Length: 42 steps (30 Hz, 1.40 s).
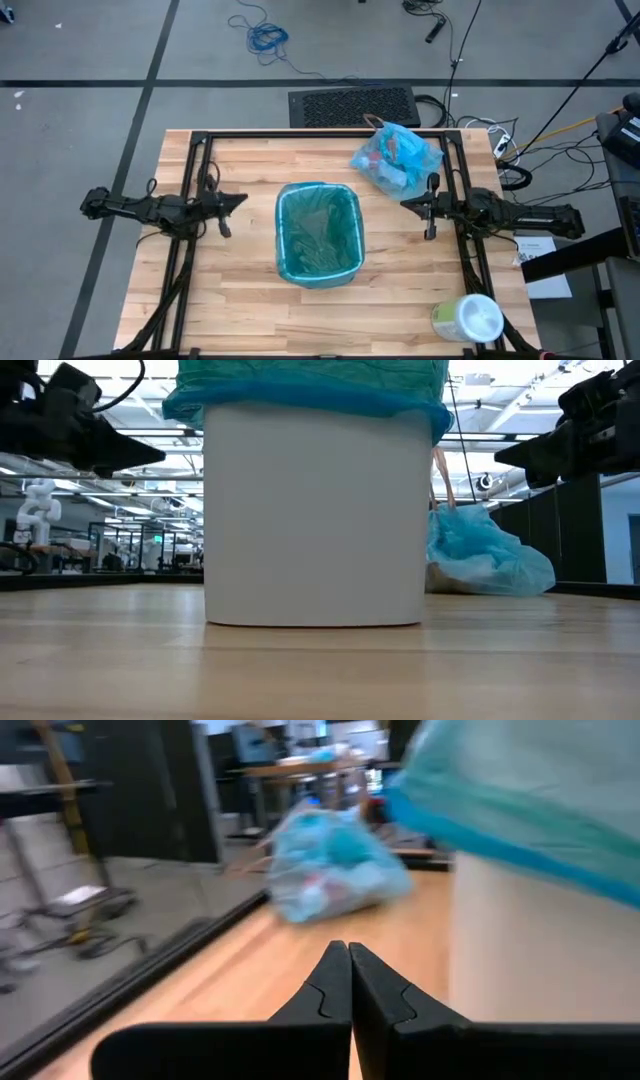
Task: Place trash/remove bag and relplace
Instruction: Return to Home Position
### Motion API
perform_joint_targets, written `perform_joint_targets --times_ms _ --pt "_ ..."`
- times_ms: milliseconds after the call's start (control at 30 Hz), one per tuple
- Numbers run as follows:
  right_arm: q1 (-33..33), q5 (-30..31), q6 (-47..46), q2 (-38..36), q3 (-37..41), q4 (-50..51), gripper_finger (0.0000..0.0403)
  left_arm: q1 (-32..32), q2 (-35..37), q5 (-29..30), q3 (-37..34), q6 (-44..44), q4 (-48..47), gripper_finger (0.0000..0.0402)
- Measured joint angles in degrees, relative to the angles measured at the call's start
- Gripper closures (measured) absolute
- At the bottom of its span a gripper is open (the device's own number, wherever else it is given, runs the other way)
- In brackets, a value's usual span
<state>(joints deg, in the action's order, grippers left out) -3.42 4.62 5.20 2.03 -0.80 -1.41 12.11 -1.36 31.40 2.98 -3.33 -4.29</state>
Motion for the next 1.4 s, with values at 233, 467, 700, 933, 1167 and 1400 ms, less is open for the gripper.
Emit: perform_joint_targets --times_ms 233,467,700,933,1167,1400 --pt "0.0 0.5 -0.1 3.7 0.0 0.0 0.0403 -2.0 -2.0 5.0 0.0 0.0 0.0 0.0402" --pt "0.0 9.0 -1.8 6.8 0.0 -2.0 0.0403 -6.0 -4.2 8.7 0.0 2.8 0.0 0.0402" --pt "0.0 2.7 -0.7 0.9 0.0 -0.4 0.0403 -7.7 -1.9 9.0 0.0 -0.8 0.1 0.0402" --pt "-1.5 -3.2 -4.2 -1.1 0.0 0.5 0.0403 -7.7 -0.4 9.5 0.0 -3.0 -0.1 0.0402" --pt "-1.8 -3.2 -4.6 -0.4 0.0 0.5 0.0403 -7.7 -1.1 9.6 0.0 7.1 0.0 0.0402" --pt "-1.8 -3.2 -7.6 -0.4 0.0 0.4 0.0403 -7.7 -1.1 9.6 0.0 19.1 0.0 0.0402"
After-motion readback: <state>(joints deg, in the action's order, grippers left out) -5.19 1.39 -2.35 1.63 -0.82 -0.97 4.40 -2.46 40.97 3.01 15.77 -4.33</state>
